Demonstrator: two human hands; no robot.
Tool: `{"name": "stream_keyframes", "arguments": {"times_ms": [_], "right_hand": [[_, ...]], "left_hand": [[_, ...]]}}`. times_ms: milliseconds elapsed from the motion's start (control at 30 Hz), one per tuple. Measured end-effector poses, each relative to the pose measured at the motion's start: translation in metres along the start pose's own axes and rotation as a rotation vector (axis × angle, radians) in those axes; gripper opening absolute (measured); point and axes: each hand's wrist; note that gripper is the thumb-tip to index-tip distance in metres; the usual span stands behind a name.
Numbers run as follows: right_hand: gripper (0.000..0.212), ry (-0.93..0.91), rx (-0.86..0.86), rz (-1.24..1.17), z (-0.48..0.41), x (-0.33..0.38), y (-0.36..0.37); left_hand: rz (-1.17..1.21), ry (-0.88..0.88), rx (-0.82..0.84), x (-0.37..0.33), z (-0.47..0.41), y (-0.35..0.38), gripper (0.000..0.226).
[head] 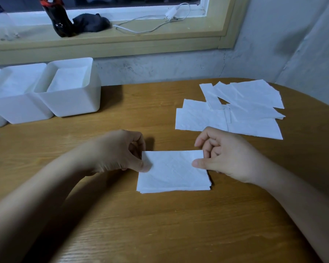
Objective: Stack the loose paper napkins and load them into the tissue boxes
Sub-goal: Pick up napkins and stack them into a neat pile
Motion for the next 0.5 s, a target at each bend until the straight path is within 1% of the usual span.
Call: {"name": "stream_keyframes", "arguments": {"times_ms": [133,233,300,367,433,500], "right_hand": [[0.024,-0.076,-0.161,0.162,-0.002,-0.010,-0.003],[0.013,-0.162,-0.307,0.317,-0.006,-0.020,-0.005],[0.018,-0.207,-0.350,0.452,-0.012,-0.027,-0.005],[0.028,-0.204,-0.363,0.541,-0.016,-0.033,-0.005],[0.034,-0.176,-0.353,0.592,-0.019,-0.036,-0.004],[0.034,-0.163,-0.337,0.600,-0.020,-0.037,-0.004]], "left_hand": [[-0.084,-0.006,-0.034,0.004,-0.001,0.000,0.043],[-0.031,0.016,-0.092,0.009,-0.003,-0.001,0.043],[0.015,0.067,-0.190,0.010,-0.007,0.002,0.036],[0.041,0.142,-0.303,0.010,-0.010,0.007,0.025],[0.029,0.215,-0.406,0.010,-0.013,0.012,0.017],[0.010,0.269,-0.465,0.009,-0.016,0.018,0.014]]}}
Point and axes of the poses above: each hand's wrist, its own z-axis away from the middle knuckle, its own y-axis out of the palm, x = y × z, and after that the axes turned 3 degrees about x, right-handed
